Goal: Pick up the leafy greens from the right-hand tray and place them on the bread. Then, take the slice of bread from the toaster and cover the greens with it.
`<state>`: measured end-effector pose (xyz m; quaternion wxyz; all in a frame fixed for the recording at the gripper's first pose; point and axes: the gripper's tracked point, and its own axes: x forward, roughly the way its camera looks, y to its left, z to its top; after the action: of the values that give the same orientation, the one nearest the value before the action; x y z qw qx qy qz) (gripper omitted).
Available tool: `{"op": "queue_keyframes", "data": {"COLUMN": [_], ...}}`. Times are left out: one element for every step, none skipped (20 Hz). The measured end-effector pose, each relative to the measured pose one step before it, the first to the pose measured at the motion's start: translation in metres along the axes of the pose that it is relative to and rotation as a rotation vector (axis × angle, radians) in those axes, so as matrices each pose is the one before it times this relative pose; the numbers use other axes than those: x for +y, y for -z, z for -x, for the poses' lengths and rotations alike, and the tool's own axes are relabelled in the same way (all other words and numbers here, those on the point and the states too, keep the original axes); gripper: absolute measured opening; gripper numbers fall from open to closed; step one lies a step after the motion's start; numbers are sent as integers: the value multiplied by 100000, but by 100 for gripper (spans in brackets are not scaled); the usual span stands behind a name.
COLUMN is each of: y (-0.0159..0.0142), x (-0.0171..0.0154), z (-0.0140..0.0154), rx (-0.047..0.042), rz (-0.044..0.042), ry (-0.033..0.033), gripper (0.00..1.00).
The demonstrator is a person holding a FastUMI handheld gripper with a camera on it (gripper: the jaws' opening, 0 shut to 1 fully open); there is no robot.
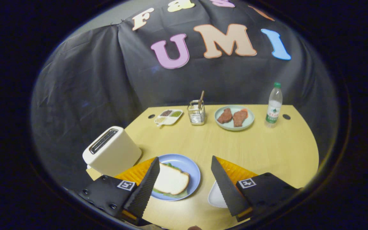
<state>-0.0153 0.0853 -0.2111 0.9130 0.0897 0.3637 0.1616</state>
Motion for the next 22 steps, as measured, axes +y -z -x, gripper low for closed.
{"op": "queue_keyframes", "data": {"y": [-1006, -848, -956, -934, -963, -1158, -943, -803, -795, -703, -533, -351, -487, -681, -492, -508, -158, -158, -206, -372, -397, -518], "x": [-37, 37, -48, -173, -158, 38, 136, 6, -242, -266, -189, -99, 3, 25, 138, 194, 317, -16, 5, -85, 113, 94], "z": [968, 903, 876, 956, 914, 879, 862, 943, 835, 598, 697, 693, 671, 494, 697, 569, 573, 386, 338, 266, 93, 275], "rx": [-3283, -3113, -3359, -3538, -3747, -4276, -3947, -3646, -3557, -3044, -1867, -1976, -2426, -3007, -2747, -2009, -993, -454, -907, -854, -1011, -1500], "rz": [1251, 1661, 2116, 2270, 2004, 1220, 813, 710, 499, 379, 674, 631, 541, 206, -132, -382, 42, 949, 1176, 1093, 311, -413], "ry": [1516, 1714, 2099, 2487, 2401, 1320, 1048, 1708, 2168, 2186, 1979, 1927, 1567, 1522, 1140, 666, 137, 559, 539, 1039, 359, 571], "gripper": [100, 100, 100, 100, 100, 100, 100, 100, 100, 100, 100, 100, 100, 100, 100, 100, 100, 100, 100, 100, 100, 100]}}
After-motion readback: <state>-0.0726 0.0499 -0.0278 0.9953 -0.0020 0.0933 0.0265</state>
